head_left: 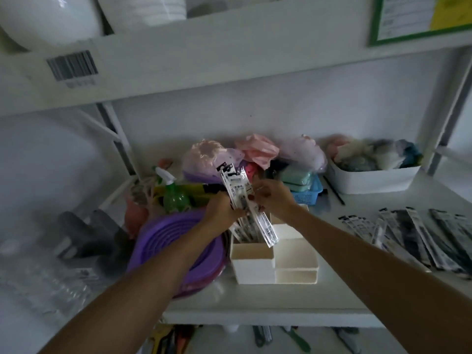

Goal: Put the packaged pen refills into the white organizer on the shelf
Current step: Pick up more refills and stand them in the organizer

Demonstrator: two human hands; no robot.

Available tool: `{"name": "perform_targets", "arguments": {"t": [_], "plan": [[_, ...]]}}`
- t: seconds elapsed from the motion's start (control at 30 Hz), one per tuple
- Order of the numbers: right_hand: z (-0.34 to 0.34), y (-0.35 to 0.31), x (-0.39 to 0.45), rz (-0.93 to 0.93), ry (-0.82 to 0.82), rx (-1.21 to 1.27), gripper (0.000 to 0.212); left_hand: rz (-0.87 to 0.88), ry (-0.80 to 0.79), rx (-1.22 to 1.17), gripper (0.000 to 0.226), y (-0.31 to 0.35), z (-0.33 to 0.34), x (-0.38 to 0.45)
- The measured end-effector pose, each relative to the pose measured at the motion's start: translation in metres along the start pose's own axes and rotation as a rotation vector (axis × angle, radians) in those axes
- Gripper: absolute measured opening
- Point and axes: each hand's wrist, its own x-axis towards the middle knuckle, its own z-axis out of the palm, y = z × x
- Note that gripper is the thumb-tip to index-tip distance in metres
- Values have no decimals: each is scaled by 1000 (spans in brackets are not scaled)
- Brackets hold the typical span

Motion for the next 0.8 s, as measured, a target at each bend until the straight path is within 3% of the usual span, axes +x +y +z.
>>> {"name": "perform_targets", "arguments": {"t": [0.2,0.33,0.43,0.5,0.57,0.63,0.73,0.8], "plan": [[-10,-16,8,39,113,135,16,112,-120,-39,25,5,-13,22],[2,-12,4,83,177,206,29,117,-271,35,26,0,-22,29],[19,4,-7,155,195,123,24,19,-385,125,35,-14,-11,23],[26,17,-14,148,171,-78,14,-23,-431,138,30,-23,3,16],[26,29,-19,129,140,-303,22,-36,-427,90,32,-25,12,13],[21,32,-24,84,170,-445,33,18,-392,53,52,-23,12,16],[20,21,-30,-166,325,-425,55,72,-275,-33,83,-16,6,27],[23,12,-29,-316,381,-382,59,130,-169,-95,79,-10,11,29]]}}
